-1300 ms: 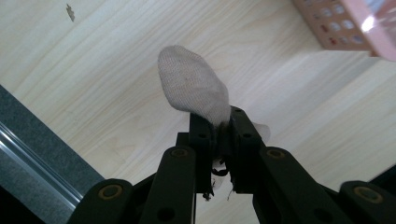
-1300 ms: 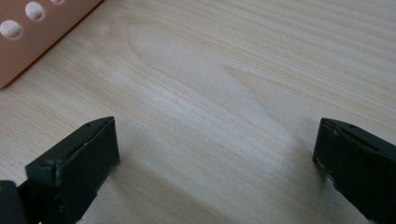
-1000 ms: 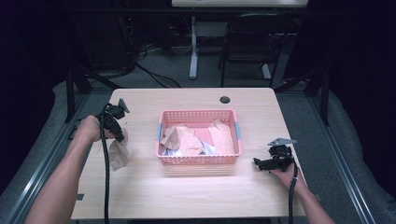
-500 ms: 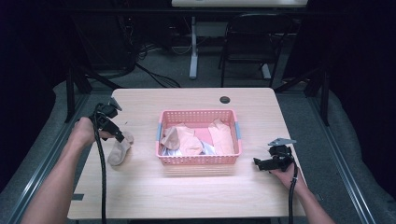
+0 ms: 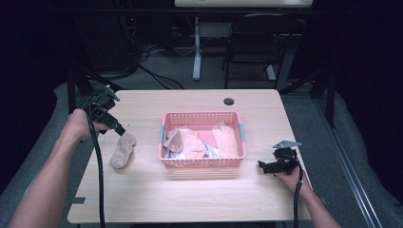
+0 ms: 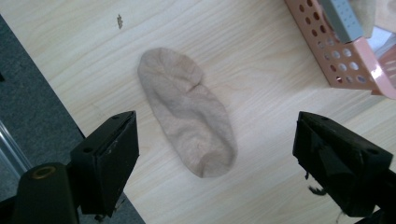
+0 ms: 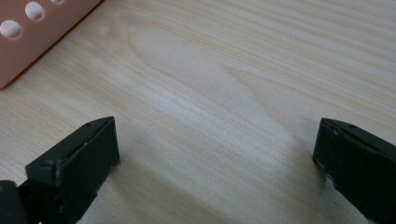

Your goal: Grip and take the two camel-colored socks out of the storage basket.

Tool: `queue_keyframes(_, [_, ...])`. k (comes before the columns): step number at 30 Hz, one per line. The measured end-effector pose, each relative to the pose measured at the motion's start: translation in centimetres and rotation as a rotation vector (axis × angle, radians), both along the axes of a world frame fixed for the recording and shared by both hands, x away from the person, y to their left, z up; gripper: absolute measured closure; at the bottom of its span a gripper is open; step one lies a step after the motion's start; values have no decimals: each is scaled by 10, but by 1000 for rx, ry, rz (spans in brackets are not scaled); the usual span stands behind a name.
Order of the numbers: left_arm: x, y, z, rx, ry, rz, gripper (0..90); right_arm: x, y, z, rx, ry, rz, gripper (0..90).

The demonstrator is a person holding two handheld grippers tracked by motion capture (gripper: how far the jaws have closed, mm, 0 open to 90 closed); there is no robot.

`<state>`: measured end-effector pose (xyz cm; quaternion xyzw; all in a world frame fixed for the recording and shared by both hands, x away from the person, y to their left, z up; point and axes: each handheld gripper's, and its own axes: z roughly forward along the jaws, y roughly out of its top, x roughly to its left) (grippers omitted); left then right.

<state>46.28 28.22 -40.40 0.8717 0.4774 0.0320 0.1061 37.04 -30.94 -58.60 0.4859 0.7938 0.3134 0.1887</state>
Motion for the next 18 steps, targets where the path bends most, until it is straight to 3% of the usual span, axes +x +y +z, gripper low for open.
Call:
queue_keyframes(4, [1,-8,11,-7,-20,-6,71,0,0,0,0,0,0,0])
queue_keyframes(10, [2,-22,23,-2,-29,-36,46,0,0,0,1,0,0,0])
queue_keyframes(18, [5,-40,27,10,-36,-65,22,0,0,0,-3,1,2,0])
